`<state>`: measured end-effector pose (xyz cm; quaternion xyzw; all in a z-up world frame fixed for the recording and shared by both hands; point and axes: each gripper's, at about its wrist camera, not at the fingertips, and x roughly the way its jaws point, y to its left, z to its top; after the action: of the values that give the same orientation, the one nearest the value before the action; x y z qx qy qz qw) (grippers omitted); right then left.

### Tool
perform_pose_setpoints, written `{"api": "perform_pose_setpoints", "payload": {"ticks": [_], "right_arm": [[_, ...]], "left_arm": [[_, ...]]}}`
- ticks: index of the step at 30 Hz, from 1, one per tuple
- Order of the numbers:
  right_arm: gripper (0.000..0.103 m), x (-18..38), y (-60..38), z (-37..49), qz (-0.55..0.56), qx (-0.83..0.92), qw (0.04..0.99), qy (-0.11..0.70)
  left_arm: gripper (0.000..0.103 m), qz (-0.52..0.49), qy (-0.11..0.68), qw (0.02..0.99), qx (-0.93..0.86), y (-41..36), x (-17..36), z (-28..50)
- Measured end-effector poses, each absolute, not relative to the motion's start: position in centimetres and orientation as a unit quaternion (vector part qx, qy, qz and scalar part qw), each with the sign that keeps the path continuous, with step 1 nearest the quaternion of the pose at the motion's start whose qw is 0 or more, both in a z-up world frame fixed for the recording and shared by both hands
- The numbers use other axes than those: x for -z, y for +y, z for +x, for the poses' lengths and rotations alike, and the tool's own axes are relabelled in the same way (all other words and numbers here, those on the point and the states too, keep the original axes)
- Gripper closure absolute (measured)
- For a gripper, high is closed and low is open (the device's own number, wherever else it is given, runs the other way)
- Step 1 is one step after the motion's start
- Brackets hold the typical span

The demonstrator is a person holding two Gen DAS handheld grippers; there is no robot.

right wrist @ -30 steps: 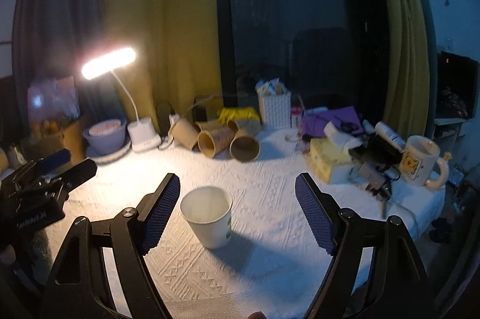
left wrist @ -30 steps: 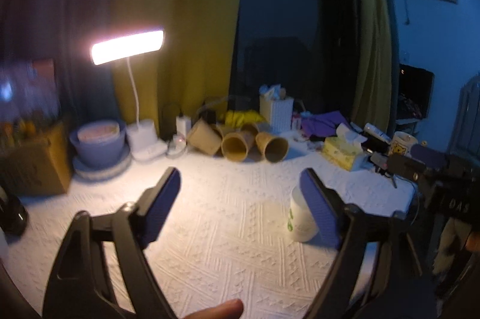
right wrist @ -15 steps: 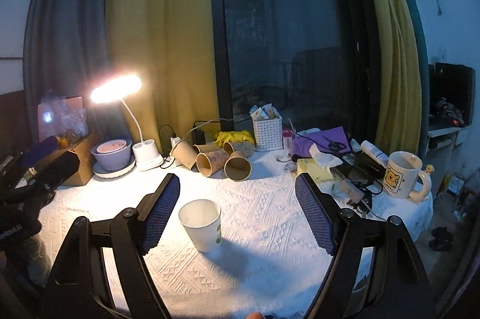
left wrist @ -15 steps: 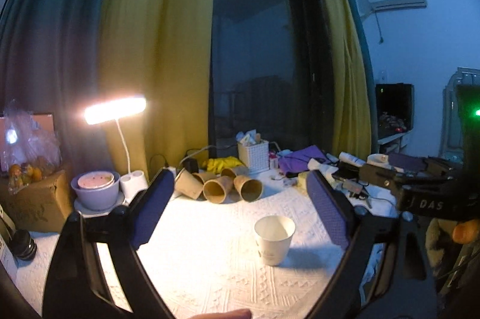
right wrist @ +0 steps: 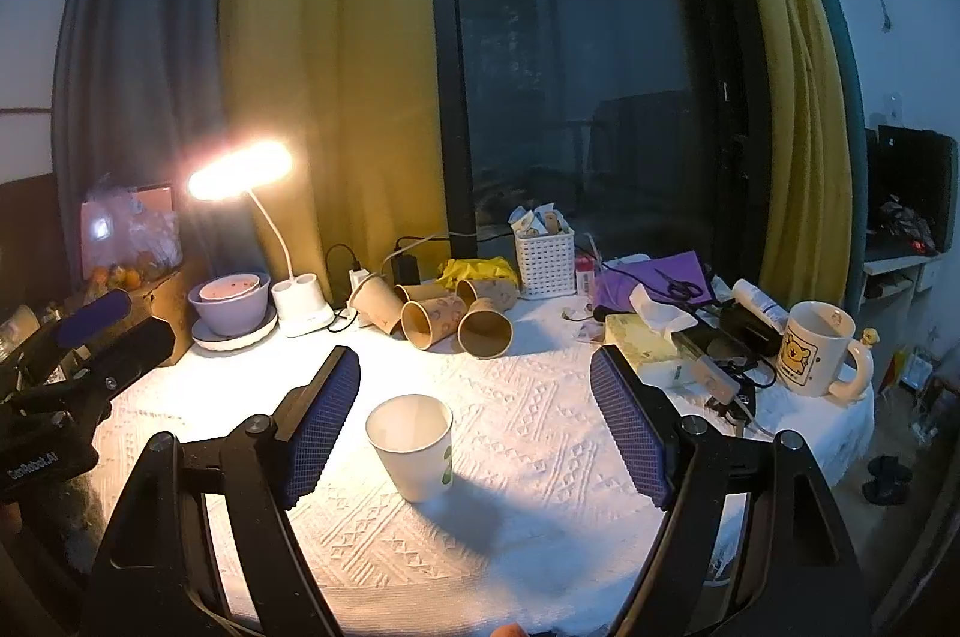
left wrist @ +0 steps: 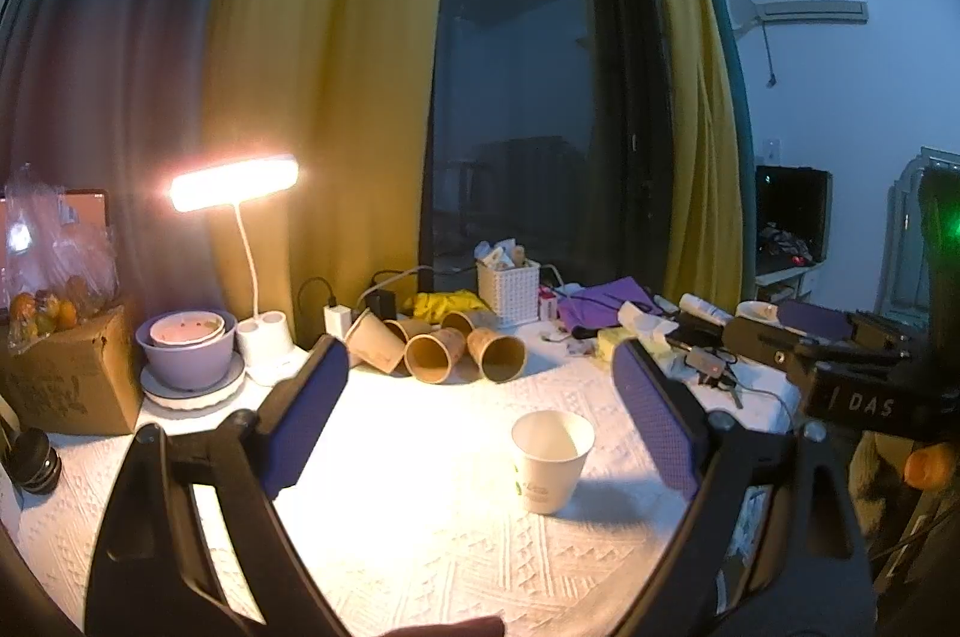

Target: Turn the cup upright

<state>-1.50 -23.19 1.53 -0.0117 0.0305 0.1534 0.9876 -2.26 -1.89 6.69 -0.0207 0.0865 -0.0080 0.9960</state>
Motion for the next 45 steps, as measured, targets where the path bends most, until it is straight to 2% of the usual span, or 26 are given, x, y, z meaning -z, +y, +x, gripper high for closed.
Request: {"api": "perform_pose_setpoints", "payload": {"ticks": [45], "right_arm": [[0.021, -0.7, -21.6, -0.5, -0.023, -0.167, 0.984, 0.052]], "left_arm": [[0.012, -0.025, 0.096, 0.995, 0.017, -1.3, -5.5, -2.8]]}}
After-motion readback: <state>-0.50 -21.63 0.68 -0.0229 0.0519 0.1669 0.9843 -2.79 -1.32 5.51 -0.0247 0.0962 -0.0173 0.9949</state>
